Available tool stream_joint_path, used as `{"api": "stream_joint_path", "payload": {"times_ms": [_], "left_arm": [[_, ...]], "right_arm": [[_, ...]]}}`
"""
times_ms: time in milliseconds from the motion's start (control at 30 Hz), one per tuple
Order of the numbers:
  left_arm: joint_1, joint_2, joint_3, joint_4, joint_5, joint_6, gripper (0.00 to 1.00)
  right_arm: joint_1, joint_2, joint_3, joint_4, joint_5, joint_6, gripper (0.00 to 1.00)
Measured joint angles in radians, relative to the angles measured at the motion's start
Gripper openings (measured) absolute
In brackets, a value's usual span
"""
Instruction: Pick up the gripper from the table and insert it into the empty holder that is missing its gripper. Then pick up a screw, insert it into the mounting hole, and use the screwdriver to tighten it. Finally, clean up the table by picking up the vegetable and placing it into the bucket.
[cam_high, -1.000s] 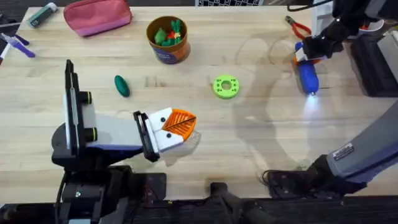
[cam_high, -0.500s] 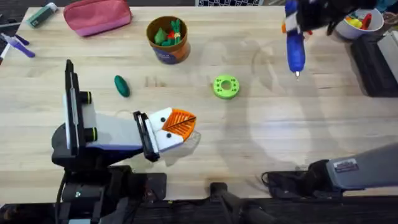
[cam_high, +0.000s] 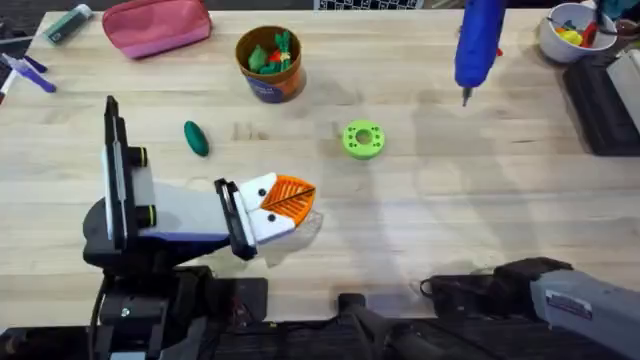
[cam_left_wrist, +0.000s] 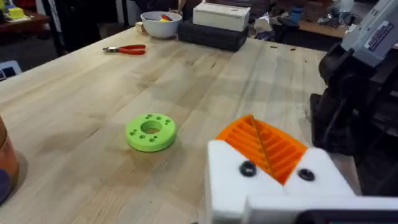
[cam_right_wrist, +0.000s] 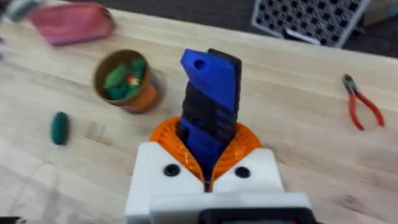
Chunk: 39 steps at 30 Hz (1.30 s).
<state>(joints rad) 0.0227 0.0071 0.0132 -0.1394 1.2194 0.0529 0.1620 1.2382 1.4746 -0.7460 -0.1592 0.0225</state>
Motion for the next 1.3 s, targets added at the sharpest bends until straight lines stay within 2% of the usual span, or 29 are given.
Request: {"api": "stream_joint_path", "payload": {"times_ms": [200, 300, 467, 600, 833, 1000, 1200, 1300], "left_arm": [[0.0, 0.0, 0.0, 0.0, 0.0, 0.0, 0.006], [0.0, 0.0, 0.0, 0.0, 0.0, 0.0, 0.006], [0.0, 0.0, 0.0, 0.0, 0.0, 0.0, 0.006], [0.0, 0.0, 0.0, 0.0, 0.0, 0.0, 0.006], [0.0, 0.0, 0.0, 0.0, 0.0, 0.0, 0.006], [0.0, 0.0, 0.0, 0.0, 0.0, 0.0, 0.006], [0.0, 0.0, 0.0, 0.0, 0.0, 0.0, 0.006], [0.0, 0.0, 0.0, 0.0, 0.0, 0.0, 0.006]], "right_arm": [[0.107, -0.129, 0.0, 0.005, -0.008, 0.061, 0.026], [0.164, -0.186, -0.025, 0.079, -0.008, 0.079, 0.026], [0.241, -0.295, -0.17, 0.251, -0.015, 0.119, 0.026], [0.303, -0.329, -0.312, 0.426, -0.018, 0.146, 0.026], [0.38, -0.288, -0.488, 0.711, -0.141, 0.165, 0.026], [0.403, -0.218, -0.505, 0.875, -0.287, 0.165, 0.026], [0.461, -0.074, -0.505, 1.167, -0.473, 0.17, 0.026], [0.494, -0.008, -0.505, 1.251, -0.539, 0.181, 0.026]]}}
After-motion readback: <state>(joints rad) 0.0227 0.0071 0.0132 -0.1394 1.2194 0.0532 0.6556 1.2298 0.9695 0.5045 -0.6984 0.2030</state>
